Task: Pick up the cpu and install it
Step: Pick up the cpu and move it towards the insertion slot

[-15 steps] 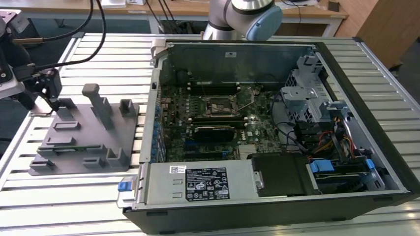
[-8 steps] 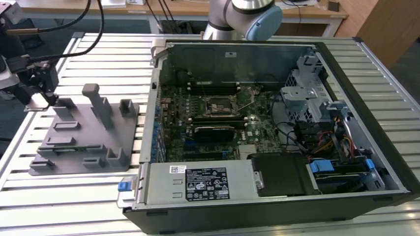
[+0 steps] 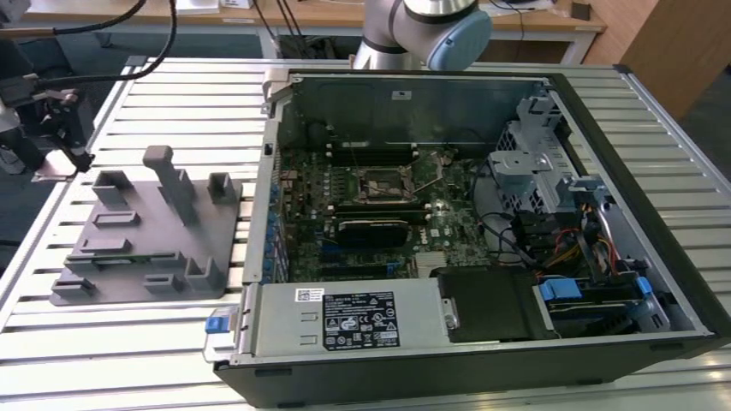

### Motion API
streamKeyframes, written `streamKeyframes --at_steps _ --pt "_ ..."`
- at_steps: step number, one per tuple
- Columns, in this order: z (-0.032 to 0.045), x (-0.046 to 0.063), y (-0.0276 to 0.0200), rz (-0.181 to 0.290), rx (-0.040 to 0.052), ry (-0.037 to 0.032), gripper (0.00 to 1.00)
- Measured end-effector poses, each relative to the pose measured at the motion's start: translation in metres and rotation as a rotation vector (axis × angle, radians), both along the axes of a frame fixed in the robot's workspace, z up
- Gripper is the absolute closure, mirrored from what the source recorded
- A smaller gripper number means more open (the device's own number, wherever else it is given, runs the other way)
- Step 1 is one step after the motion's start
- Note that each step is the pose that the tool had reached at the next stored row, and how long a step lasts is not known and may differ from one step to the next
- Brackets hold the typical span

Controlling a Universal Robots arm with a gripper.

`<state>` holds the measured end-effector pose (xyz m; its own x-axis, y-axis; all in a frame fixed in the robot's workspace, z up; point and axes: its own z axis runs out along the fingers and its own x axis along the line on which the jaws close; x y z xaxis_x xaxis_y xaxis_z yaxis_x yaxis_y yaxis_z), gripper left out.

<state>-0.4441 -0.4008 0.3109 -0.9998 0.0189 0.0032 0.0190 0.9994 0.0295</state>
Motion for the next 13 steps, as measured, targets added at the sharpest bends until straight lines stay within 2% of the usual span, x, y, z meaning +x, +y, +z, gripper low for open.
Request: streamKeyframes --at_steps 13 --pt "0.0327 0.0 0.0047 0.0 0.0 -0.0019 0.46"
